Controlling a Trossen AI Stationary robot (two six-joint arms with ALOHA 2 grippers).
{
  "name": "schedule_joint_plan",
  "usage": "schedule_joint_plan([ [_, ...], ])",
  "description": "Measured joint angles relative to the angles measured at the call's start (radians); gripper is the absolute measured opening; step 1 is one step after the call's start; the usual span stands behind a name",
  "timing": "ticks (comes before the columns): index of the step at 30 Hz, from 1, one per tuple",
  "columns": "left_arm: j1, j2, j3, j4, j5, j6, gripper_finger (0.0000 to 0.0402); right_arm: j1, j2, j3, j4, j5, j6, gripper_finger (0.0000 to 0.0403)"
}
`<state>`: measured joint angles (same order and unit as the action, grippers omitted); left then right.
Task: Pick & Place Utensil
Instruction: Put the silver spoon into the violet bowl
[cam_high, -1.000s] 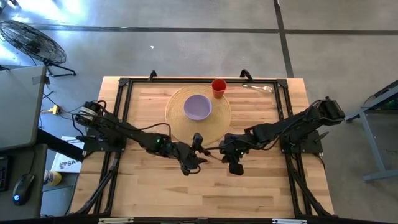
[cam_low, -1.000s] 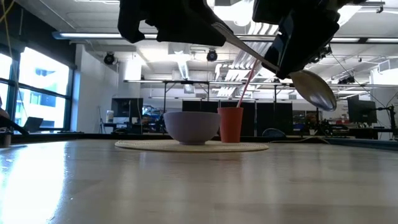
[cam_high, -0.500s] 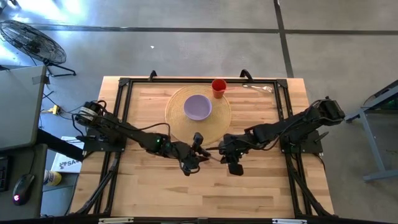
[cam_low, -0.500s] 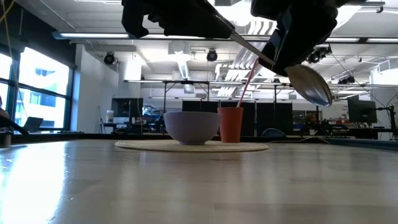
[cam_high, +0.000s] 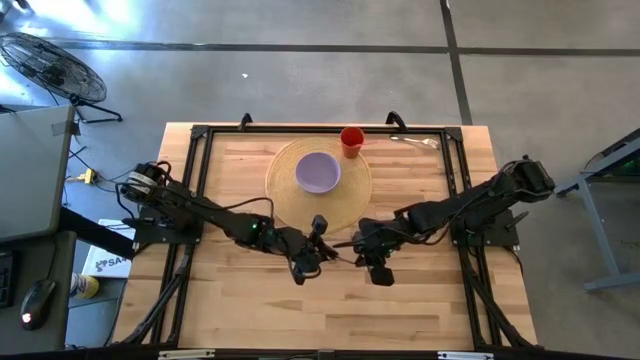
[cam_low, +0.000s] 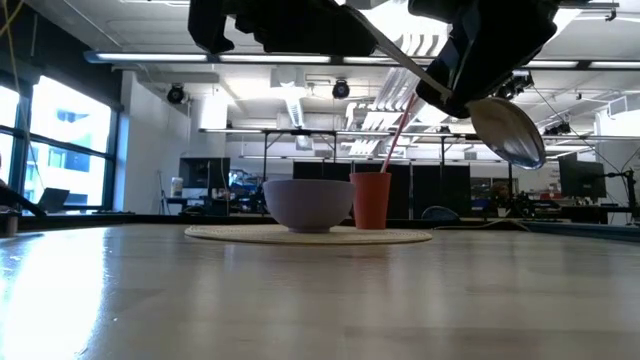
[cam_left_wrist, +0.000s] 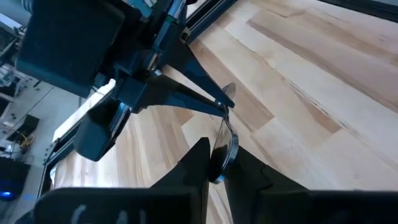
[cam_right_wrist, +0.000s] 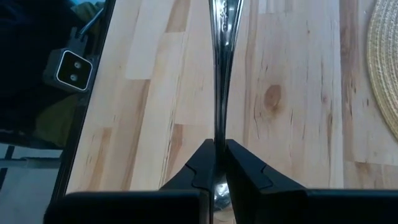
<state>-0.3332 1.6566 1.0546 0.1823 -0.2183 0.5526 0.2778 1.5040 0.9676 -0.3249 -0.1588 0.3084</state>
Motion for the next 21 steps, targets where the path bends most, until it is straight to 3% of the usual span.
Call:
schedule_joint_plan([
  [6,0.000,0.000,0.000,-0.002,0.006,-0.009,0.0034,0.000,0.000,0.000,0.000,0.000,-0.003,0.0016],
  [16,-0.001,0.000,0.000,0.042,0.037,-0.010,0.0091,-0.002,0.000,0.000,0.004,0.011,-0.012,0.0015],
  [21,-0.001,0.000,0.000,0.026,0.040,-0.001,0.0101,-0.001,0.000,0.000,0.011,0.011,-0.026,0.0017],
])
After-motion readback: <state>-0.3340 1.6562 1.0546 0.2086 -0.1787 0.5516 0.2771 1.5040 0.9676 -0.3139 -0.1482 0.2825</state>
